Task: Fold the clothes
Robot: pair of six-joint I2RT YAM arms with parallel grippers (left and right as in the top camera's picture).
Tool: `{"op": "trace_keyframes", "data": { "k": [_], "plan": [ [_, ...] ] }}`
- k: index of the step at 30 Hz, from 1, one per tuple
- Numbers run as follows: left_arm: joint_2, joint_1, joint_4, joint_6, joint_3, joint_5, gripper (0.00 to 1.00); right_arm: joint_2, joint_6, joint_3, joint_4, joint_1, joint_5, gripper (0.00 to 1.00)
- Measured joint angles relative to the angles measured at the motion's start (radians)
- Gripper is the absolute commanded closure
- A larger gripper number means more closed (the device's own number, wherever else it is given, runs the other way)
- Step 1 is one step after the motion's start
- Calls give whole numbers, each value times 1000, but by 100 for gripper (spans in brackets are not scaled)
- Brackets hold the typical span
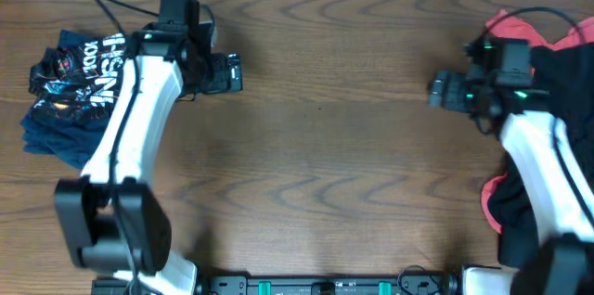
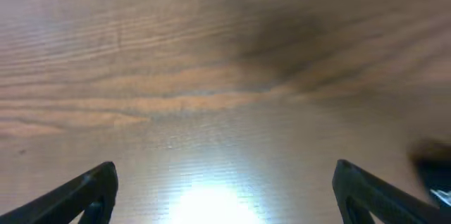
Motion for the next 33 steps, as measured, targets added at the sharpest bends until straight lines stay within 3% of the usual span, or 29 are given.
{"op": "trace_keyframes", "data": {
  "k": [5,11,18,25,33],
  "plan": [
    [-233,1,58,0,-164,-5,2,-237,-10,-21,-45,-11,4,1],
    [-668,1,208,-23,-497,-36,2,-618,-16,-227,-34,-10,63,1],
    [-1093,1,322,-41,-625,-81,2,-947,-16,-395,-16,-10,131,1],
    [-1311,1,326,-42,-627,-89,2,-1026,-18,-409,-119,-10,146,1],
    [-1343,1,311,-42,-627,-100,2,-1025,-18,-414,-282,-10,150,1]
  ]
}}
